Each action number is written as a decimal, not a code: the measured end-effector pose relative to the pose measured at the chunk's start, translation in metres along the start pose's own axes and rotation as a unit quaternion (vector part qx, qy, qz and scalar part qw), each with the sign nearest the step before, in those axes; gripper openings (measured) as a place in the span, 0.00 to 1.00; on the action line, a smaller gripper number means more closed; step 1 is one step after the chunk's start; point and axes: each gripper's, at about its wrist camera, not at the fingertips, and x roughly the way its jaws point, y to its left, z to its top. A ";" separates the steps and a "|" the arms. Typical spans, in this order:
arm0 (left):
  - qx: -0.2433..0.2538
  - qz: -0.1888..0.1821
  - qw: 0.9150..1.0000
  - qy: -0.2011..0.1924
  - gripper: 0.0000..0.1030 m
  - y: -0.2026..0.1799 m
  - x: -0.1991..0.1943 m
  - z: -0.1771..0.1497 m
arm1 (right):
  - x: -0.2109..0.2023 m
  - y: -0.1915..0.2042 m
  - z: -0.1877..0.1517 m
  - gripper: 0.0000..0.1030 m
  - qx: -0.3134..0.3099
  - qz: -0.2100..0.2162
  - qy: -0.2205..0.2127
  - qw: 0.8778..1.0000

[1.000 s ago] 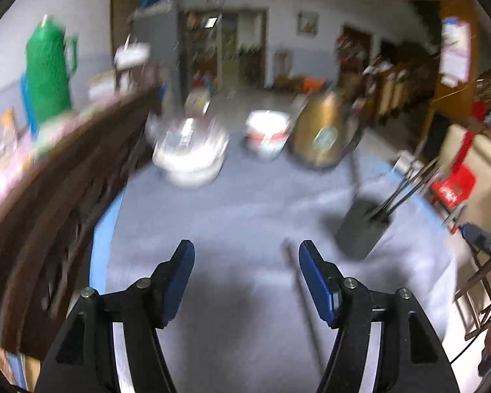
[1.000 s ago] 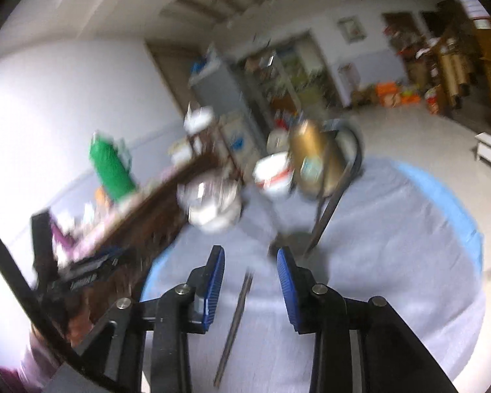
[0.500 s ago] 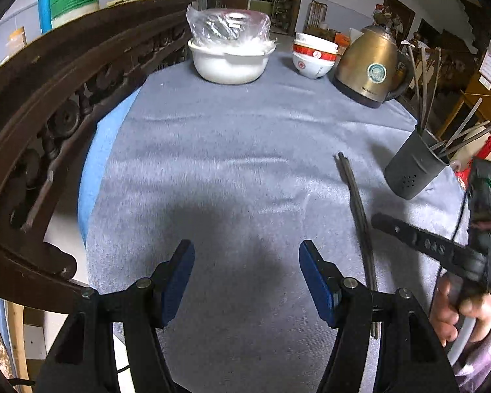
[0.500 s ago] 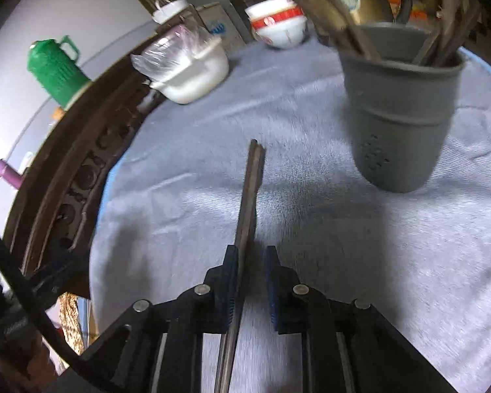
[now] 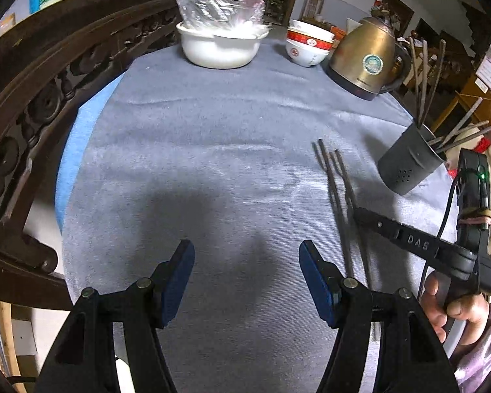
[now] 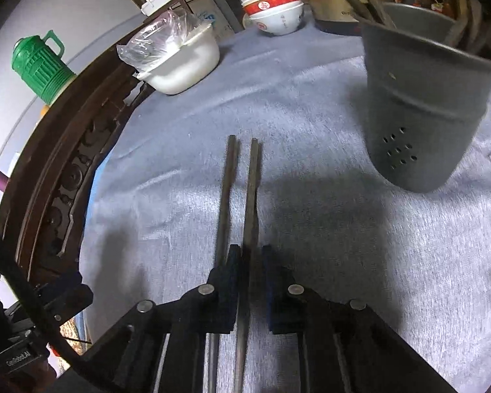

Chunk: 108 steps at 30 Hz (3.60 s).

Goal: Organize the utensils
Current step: 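Grasp a chopstick with the left tool while the right tool grasps another, then lower the left tool's chopstick into the holder while the right tool lowers its own, then open both tools and lift them away from the holder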

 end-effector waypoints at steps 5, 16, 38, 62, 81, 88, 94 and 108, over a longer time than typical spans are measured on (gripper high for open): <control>0.031 -0.016 0.999 0.016 0.65 -0.025 0.012 0.008 | -0.018 -0.017 -0.015 0.12 0.004 -0.018 0.001 1.000; 0.060 -0.053 0.994 0.076 0.46 -0.083 0.069 0.023 | -0.062 -0.079 -0.044 0.11 0.107 -0.019 -0.015 0.994; 0.069 -0.094 0.989 0.091 0.28 -0.048 0.060 0.026 | -0.024 -0.038 -0.004 0.26 0.027 -0.066 0.008 0.997; 0.049 -0.069 0.996 0.028 0.06 -0.070 0.026 0.066 | -0.151 -0.037 0.001 0.06 -0.044 0.004 -0.123 0.991; 0.061 -0.138 0.950 -0.273 0.06 -0.146 -0.180 0.140 | -0.299 -0.031 0.036 0.06 -0.025 0.004 -0.387 0.922; 0.042 -0.144 0.935 -0.321 0.06 -0.183 -0.167 0.162 | -0.317 -0.032 0.056 0.06 -0.018 -0.054 -0.441 0.895; 0.043 -0.127 0.945 -0.300 0.06 -0.203 -0.126 0.157 | -0.290 -0.038 0.064 0.06 -0.019 -0.075 -0.411 0.908; 0.087 -0.056 0.974 -0.201 0.16 -0.203 -0.076 0.110 | -0.248 -0.065 0.054 0.09 0.012 -0.039 -0.298 0.954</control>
